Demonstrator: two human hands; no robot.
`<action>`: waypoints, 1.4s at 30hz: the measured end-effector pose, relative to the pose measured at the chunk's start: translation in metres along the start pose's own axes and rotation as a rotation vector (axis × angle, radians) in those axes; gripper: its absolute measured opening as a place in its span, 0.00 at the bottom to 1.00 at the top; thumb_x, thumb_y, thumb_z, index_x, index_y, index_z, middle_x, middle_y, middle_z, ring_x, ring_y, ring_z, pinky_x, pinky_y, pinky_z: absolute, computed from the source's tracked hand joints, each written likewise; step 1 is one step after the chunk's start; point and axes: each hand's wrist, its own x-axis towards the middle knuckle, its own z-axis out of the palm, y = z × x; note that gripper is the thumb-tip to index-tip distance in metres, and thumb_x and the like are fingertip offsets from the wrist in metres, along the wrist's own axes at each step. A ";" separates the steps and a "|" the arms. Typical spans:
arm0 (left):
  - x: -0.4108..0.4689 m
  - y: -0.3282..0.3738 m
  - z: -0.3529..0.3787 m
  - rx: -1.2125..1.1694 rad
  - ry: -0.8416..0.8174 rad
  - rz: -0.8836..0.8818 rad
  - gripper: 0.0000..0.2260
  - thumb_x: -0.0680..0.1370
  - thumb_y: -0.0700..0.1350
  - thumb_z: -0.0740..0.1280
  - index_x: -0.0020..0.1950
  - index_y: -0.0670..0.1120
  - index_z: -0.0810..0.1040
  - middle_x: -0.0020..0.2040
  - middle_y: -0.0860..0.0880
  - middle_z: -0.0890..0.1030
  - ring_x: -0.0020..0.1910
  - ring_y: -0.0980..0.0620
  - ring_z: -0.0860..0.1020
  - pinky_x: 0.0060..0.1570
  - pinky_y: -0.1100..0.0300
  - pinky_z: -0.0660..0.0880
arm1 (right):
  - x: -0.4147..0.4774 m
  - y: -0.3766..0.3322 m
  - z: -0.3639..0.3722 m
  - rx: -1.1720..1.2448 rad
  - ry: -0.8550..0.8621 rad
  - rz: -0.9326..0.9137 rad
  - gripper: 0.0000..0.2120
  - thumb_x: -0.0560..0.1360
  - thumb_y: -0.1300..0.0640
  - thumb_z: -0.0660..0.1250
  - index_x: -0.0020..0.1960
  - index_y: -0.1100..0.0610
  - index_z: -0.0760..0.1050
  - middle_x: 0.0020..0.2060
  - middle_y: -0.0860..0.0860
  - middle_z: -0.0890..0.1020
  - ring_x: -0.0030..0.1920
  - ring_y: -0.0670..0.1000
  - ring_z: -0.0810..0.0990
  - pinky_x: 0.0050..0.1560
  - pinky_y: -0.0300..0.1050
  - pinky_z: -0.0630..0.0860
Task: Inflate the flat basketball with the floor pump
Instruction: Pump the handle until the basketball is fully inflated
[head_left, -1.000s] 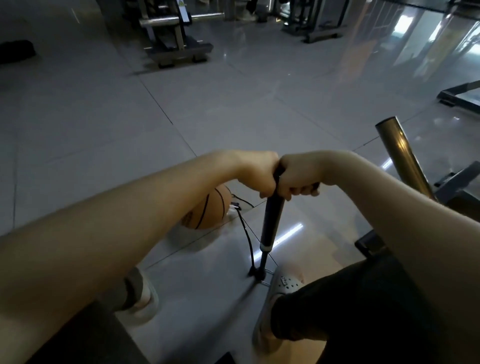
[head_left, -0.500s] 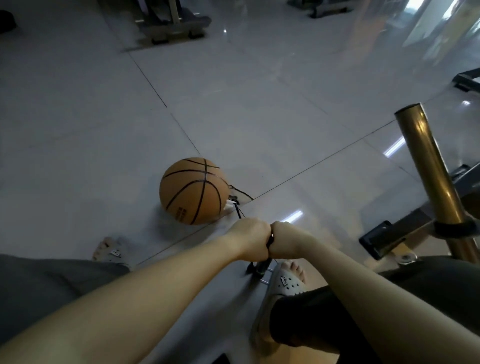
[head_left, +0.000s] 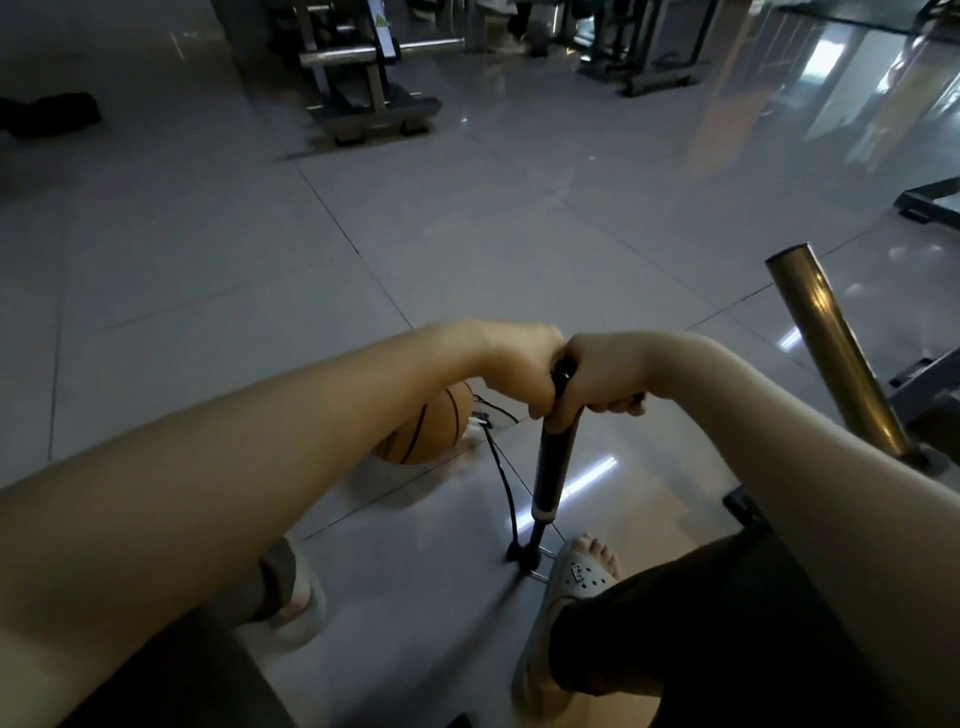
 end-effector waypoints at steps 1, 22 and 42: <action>0.004 -0.004 0.008 0.005 -0.008 -0.001 0.04 0.73 0.37 0.73 0.42 0.44 0.79 0.36 0.49 0.77 0.35 0.51 0.77 0.32 0.61 0.72 | 0.006 0.001 0.009 -0.037 0.014 -0.003 0.15 0.66 0.54 0.78 0.44 0.62 0.78 0.27 0.53 0.70 0.23 0.51 0.65 0.26 0.41 0.66; 0.045 -0.160 0.064 -0.515 -0.053 -0.132 0.27 0.68 0.68 0.74 0.58 0.52 0.81 0.55 0.50 0.83 0.54 0.51 0.81 0.54 0.54 0.78 | 0.058 0.049 0.075 0.019 0.072 0.076 0.15 0.69 0.51 0.75 0.48 0.60 0.76 0.34 0.53 0.77 0.28 0.52 0.75 0.28 0.43 0.74; 0.114 -0.281 0.136 -0.152 0.464 -0.808 0.64 0.57 0.72 0.77 0.79 0.61 0.38 0.80 0.37 0.48 0.75 0.29 0.57 0.66 0.36 0.70 | 0.126 0.059 0.119 0.053 0.356 0.231 0.11 0.69 0.47 0.69 0.41 0.56 0.74 0.34 0.51 0.80 0.30 0.50 0.78 0.31 0.42 0.77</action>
